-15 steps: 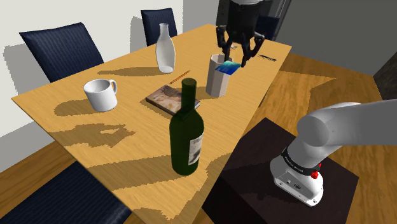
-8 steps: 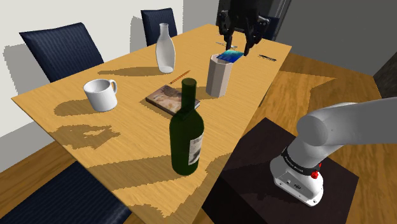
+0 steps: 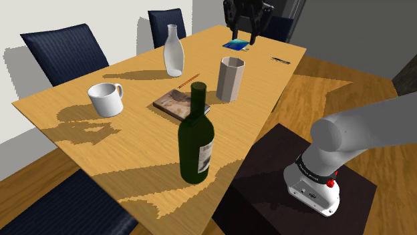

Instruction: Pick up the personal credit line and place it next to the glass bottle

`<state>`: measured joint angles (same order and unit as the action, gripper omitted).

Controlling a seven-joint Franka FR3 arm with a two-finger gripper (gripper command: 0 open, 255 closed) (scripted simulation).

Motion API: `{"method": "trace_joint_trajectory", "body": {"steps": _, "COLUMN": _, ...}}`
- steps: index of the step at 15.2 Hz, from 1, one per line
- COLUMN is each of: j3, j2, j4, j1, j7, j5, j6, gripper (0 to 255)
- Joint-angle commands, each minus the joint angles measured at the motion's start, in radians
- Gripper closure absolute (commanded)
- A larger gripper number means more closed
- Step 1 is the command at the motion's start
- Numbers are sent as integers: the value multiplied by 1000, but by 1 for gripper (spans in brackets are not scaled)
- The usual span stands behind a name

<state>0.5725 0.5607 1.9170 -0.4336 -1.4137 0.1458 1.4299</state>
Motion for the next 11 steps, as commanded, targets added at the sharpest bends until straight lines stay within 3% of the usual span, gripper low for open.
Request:
{"method": "trace_joint_trajectory", "body": {"steps": 1, "j3": 5, "j2": -58, "j4": -36, "j1": -24, "j7": 11, "j5": -27, "j6": 19, "gripper": 255}}
{"method": "trace_joint_trajectory", "body": {"steps": 11, "j3": 79, "j2": -438, "j4": -331, "j1": -118, "j7": -3, "j5": -220, "j6": 53, "gripper": 255}}
